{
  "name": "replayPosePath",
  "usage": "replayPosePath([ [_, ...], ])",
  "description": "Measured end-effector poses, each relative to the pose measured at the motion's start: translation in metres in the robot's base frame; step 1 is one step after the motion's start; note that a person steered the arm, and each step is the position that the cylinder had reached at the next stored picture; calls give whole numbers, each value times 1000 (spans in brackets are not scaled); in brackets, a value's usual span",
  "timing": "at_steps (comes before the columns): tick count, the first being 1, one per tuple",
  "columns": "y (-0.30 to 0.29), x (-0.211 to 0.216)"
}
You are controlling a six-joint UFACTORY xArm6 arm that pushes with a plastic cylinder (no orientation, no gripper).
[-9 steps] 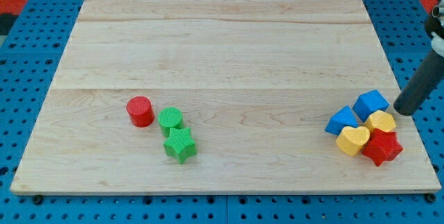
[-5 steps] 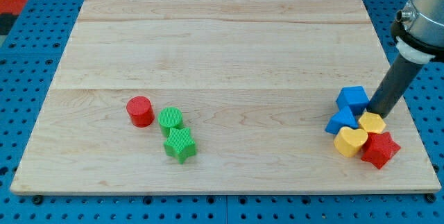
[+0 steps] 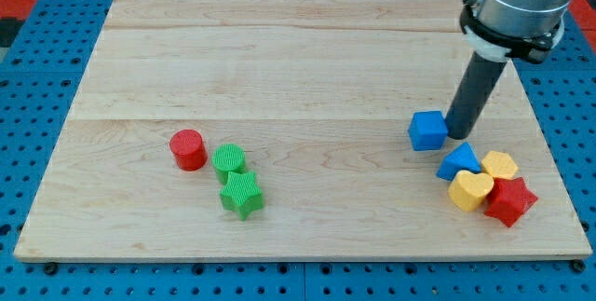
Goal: Separate the blue blocks from the yellow blocks
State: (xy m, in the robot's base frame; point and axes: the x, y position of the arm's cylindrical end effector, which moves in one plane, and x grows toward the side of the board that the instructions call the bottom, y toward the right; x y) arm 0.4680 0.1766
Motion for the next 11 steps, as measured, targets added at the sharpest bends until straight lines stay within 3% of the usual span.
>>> replayPosePath([
  [4,-73,0],
  [6,46,0],
  [9,22,3],
  [11,39,10],
])
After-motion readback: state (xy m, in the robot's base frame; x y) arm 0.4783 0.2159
